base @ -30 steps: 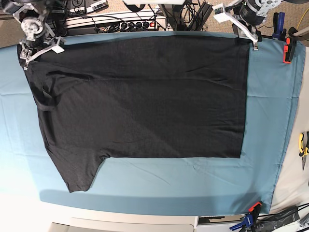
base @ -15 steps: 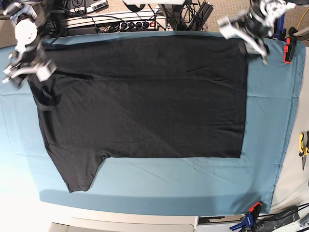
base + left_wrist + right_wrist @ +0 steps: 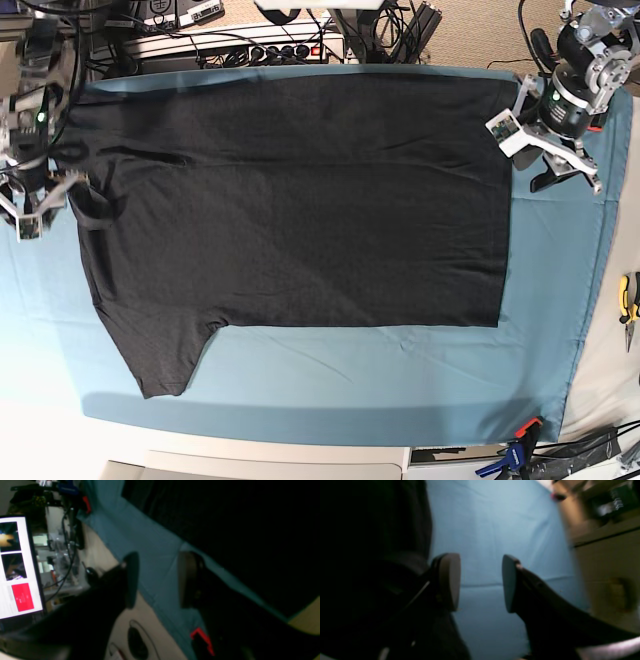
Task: Fold the T-shirt properly
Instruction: 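Release the collar and move both grippers to the hem corners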
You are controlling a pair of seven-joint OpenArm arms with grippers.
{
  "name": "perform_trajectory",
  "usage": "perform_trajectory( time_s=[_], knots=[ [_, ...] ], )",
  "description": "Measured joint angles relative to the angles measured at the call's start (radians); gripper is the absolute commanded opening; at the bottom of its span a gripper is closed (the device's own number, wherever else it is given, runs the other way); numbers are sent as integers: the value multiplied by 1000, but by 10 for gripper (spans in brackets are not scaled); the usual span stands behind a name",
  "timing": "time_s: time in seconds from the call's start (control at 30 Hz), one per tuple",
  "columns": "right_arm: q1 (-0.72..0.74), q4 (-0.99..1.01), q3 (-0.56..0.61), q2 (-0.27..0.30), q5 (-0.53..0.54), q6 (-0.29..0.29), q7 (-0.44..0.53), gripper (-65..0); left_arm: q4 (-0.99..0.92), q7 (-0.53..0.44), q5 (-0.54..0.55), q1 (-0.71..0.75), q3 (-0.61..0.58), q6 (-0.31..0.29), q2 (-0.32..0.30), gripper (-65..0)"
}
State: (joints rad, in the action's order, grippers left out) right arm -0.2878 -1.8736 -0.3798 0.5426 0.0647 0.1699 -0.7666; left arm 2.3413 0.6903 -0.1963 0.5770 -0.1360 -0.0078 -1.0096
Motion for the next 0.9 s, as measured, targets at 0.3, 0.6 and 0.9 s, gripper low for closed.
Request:
perform_trajectory(
  time_s=[0.3, 0.6, 0.9],
  knots=[
    [312, 330, -6, -11, 232, 126, -21, -376, -64, -36, 55, -123, 0, -12, 234, -384],
    [612, 483, -8, -10, 451, 312, -72, -376, -230, -59, 236, -315, 0, -101, 350, -384],
    [856, 781, 59, -16, 513, 387, -90, -376, -637, -64, 495, -694, 0, -217, 455, -384]
  ],
)
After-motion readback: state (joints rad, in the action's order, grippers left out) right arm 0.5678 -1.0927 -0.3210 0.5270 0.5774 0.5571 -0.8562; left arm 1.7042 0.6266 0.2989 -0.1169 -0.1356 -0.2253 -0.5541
